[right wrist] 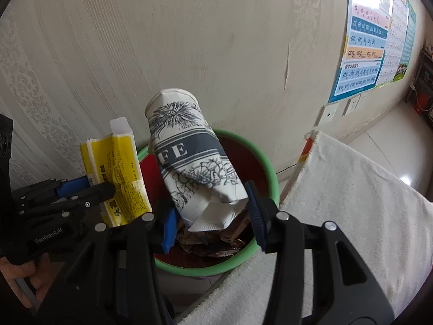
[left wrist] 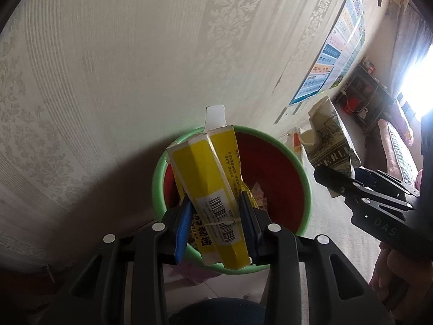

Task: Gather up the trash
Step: 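Carry the yellow box and paper cup over the bucket with both tools, then open both tools to drop the yellow box and paper cup into the bucket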

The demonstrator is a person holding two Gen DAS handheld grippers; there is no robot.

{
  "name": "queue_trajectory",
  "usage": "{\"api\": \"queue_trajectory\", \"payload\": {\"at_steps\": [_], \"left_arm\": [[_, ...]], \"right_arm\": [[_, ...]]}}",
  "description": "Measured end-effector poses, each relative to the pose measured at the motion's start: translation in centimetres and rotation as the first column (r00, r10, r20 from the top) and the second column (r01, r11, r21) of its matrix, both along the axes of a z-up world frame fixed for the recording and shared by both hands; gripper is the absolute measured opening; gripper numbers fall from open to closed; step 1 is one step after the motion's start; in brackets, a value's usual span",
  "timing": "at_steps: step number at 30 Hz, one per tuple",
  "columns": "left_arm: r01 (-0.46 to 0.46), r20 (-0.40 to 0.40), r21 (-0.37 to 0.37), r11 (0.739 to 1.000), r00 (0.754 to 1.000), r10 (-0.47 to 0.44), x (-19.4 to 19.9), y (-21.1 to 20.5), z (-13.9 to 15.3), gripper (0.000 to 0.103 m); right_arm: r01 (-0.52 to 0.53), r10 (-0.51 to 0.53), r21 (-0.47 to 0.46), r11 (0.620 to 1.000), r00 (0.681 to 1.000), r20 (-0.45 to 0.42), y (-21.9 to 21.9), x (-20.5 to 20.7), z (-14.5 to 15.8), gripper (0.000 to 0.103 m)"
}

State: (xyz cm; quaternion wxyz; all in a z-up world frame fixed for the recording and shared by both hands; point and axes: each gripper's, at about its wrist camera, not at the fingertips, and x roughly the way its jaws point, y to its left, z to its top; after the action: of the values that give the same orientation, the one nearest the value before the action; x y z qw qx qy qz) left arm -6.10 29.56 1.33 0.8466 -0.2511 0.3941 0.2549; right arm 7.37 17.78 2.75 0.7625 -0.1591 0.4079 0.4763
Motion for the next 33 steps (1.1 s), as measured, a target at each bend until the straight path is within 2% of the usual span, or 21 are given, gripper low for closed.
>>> {"api": "queue_trajectory", "payload": {"at_steps": [8,14,19,33], "left_arm": [[-0.004,-0.011,-0.024,1.0,1.0,0.003,0.5,0.3,-1.5,0.032],[-0.017,0.011,-0.026,1.0,1.0,0.017,0.9,0.5,-1.7,0.032],[-0.024,0.025,-0.038,0.999,0.999,0.025,-0.3,0.6,-2.3,0.032],[-0.017,0.032,-0.052,0.999,0.999,0.018,-0.7,1.7,-2.0,0.032]], "right_arm": [[-0.006,0.006,-0.018,1.0,1.0,-0.015,1.0,-0.1,-1.4,0.044],[-0.007,0.007,-0.028,1.0,1.0,-0.01,1.4,0.0,-1.5,0.044],[-0.003,0.003,-0.034,0.999,1.0,-0.003,1.5,0.1,-1.6,0.044],[-0.002,0.002,-0.021,1.0,1.0,-0.004,2.3,-0.2,-1.5,0.044]]}}
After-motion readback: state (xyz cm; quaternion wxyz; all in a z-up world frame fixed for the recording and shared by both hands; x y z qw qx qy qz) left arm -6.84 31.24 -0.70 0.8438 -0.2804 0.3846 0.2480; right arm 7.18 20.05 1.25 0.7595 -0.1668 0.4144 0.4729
